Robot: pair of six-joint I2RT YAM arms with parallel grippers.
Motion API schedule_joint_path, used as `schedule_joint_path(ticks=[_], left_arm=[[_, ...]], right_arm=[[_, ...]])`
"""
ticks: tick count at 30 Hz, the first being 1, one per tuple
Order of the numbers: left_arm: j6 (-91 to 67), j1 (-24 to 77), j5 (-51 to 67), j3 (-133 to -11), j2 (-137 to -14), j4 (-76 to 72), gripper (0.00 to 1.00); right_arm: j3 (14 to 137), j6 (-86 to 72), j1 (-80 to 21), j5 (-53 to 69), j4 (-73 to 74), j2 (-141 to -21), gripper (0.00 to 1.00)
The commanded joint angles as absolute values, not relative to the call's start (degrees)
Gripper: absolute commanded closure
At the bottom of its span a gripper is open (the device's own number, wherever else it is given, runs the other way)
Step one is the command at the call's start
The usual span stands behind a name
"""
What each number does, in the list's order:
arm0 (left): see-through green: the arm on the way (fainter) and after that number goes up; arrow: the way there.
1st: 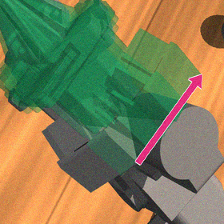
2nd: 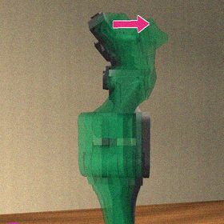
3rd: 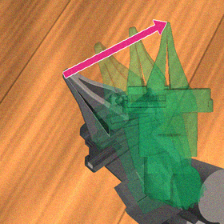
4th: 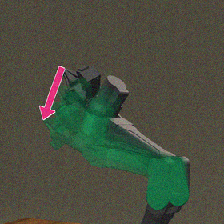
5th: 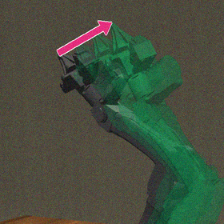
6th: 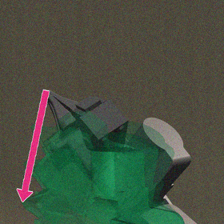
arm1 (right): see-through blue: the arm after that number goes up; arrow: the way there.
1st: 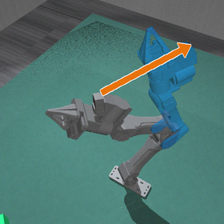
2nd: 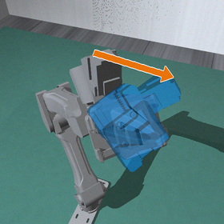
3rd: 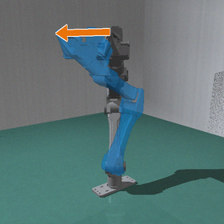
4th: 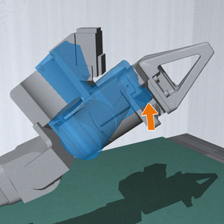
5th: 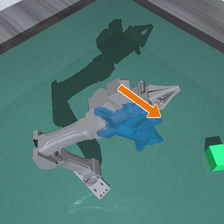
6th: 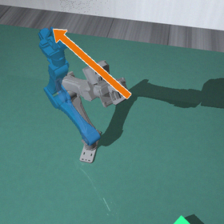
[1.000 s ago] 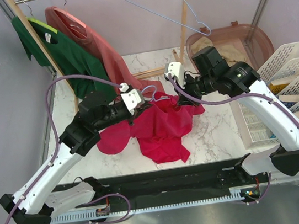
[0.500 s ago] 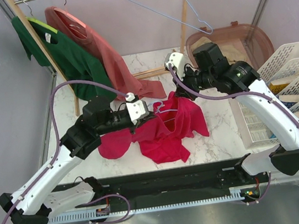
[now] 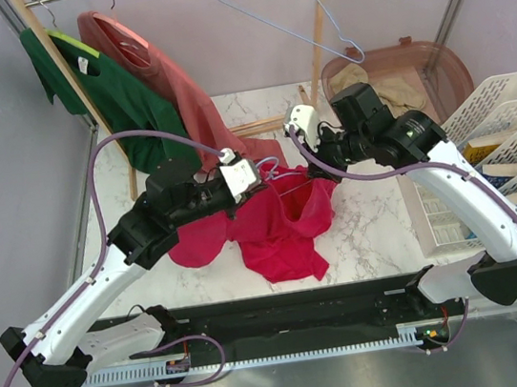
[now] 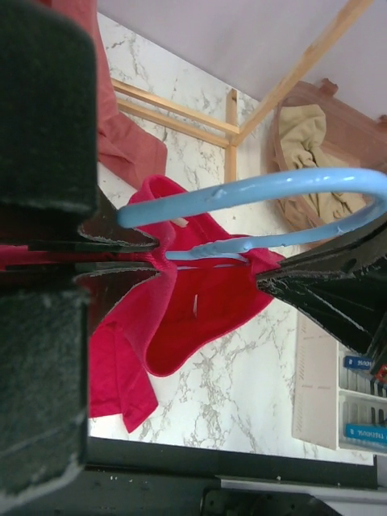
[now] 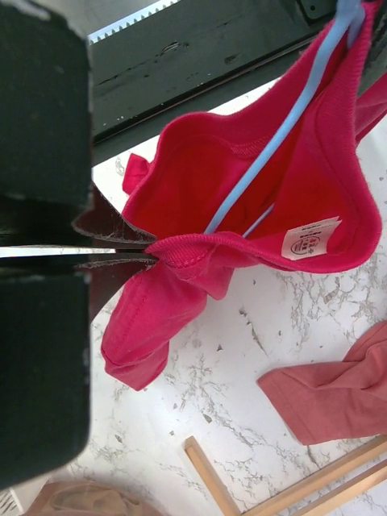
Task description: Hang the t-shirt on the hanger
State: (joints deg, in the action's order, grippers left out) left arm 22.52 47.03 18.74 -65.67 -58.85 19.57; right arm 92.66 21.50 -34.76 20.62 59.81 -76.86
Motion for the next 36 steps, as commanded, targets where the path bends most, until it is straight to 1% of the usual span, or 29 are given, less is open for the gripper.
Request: schedule_joint_path(ticks=[1,4,8,14,17,18,21,27,28,29,31,34,36], left_arm=[[22.2,46.9,25.1,-67.7,-58.0,16.8,0.98],[22.4,47.0,28.6,-67.9,-58.4,18.2,0.98],[22.1,46.9,28.2,-67.9,-58.5,18.1,0.98],[20.7,46.7,27.3,-68.3,-58.5,16.4,0.98],[19.9,46.4,28.6,-68.4,-58.2,15.9,0.98],[19.4,46.1,29.2,-67.9,-58.0,15.4,0.98],[18.7,46.0,30.8,-67.3,-57.3,14.5,0.98],[17.5,44.6,31.6,-66.5,-57.0,13.4,0.98],[17.4,44.1,31.6,-66.4,-57.0,13.4,0.98],[17.8,44.0,31.9,-66.2,-56.8,13.2,0.98],[18.3,43.8,32.1,-65.1,-56.2,12.9,0.98],[19.4,43.8,32.3,-63.8,-55.5,13.4,0.98],[20.0,43.5,32.0,-62.8,-54.8,13.4,0.98]], right_arm=[[94.6,22.5,-35.0,21.6,59.2,-77.2,1.00],[95.8,22.5,-35.0,22.2,58.7,-77.6,1.00],[95.5,23.2,-35.0,24.3,58.5,-77.1,0.96],[92.7,26.3,-35.1,33.3,59.8,-75.0,0.89],[91.6,27.6,-35.0,35.6,59.6,-74.3,0.82],[91.4,28.0,-35.1,35.9,59.7,-74.4,0.76],[91.8,28.9,-35.1,37.3,59.7,-74.4,0.66],[90.6,29.9,-35.1,39.9,59.7,-74.1,0.66],[90.4,30.1,-35.1,40.3,59.9,-73.8,0.65],[89.9,30.3,-35.1,40.8,60.0,-73.5,0.61],[89.5,30.1,-35.0,39.8,59.3,-72.8,0.59],[90.2,30.2,-35.0,34.2,59.0,-72.5,0.56],[91.4,30.4,-34.9,31.3,59.0,-72.3,0.48]])
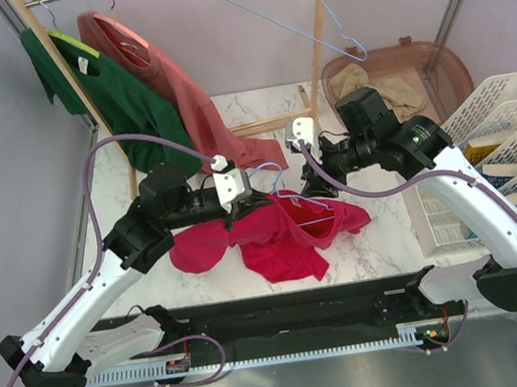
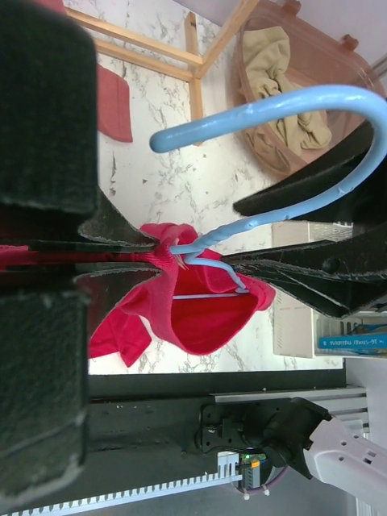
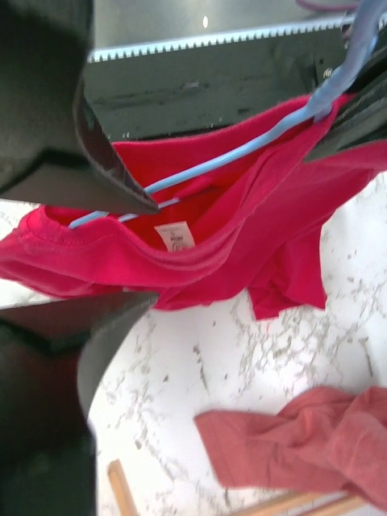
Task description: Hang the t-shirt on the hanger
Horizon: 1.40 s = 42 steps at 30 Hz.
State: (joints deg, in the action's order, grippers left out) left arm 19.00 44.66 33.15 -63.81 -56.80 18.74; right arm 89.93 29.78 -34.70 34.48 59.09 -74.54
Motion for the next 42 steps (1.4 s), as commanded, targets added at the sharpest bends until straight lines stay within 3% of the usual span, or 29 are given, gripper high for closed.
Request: schedule_joint_path(ticks=[1,4,13,24,27,30,33,34,42], left_arm=[[20.0,43.6,32.1,-62.5,-54.6,13.1,0.98],[19.9,43.3,31.8,-62.1,-54.5,12.8,0.98],[19.3,42.5,31.5,-60.4,-54.6,9.9,0.98],[18.5,42.5,33.7,-59.9,-54.4,8.7,0.98],[18.3,42.5,33.2,-59.7,-54.2,8.7,0.98],[17.8,42.4,33.2,-59.5,-54.2,8.5,0.98],[17.0,42.0,32.7,-59.2,-54.1,8.3,0.98],[17.1,42.0,32.6,-59.1,-54.0,8.6,0.98],[21.0,36.8,32.3,-57.1,-49.5,19.4,0.83]], right_arm=[[91.8,31.1,-34.7,30.8,59.0,-72.0,0.44],[93.6,31.6,-34.8,29.9,59.0,-71.7,0.35],[94.2,33.1,-34.9,32.8,59.0,-71.5,0.24],[92.8,33.5,-36.9,31.4,52.9,-75.8,0.33],[91.5,33.7,-37.4,31.8,52.2,-76.0,0.38],[90.5,33.8,-38.0,31.6,51.6,-76.2,0.58],[89.7,34.6,-38.1,31.0,51.9,-76.3,0.84],[89.3,34.7,-38.1,30.4,51.9,-76.2,1.00],[86.5,36.1,-37.4,26.6,51.2,-73.1,1.00]])
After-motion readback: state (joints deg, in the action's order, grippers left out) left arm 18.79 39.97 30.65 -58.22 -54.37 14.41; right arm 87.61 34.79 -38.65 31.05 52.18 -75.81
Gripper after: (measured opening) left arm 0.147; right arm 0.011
